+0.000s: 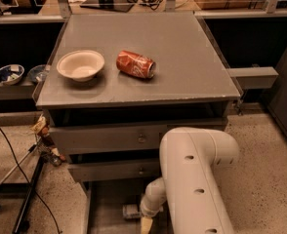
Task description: Pick blue plastic bottle from bottom drawer and place on counter
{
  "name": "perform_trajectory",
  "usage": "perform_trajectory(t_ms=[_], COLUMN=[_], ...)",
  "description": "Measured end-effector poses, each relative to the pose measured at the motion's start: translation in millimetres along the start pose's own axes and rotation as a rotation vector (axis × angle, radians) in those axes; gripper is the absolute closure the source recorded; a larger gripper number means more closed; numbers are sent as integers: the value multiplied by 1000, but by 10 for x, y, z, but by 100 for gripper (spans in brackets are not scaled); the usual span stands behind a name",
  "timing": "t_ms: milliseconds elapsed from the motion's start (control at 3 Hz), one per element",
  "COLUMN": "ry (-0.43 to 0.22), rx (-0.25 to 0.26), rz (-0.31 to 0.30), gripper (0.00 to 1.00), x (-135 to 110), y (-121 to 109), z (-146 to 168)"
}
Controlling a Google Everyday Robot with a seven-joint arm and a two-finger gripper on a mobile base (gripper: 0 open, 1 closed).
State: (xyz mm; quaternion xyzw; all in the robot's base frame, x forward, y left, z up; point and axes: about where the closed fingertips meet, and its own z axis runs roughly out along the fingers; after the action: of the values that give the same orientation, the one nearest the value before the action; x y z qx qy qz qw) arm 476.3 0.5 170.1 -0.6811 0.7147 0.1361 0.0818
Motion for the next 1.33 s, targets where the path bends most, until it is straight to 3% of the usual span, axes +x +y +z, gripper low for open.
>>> perform_trajectory(t_ms=[333,1333], ry=[-28,-44], rx=[36,14], rz=[26,57], gripper=[0,0], x=[36,74], y=[-256,-217], z=[-28,249])
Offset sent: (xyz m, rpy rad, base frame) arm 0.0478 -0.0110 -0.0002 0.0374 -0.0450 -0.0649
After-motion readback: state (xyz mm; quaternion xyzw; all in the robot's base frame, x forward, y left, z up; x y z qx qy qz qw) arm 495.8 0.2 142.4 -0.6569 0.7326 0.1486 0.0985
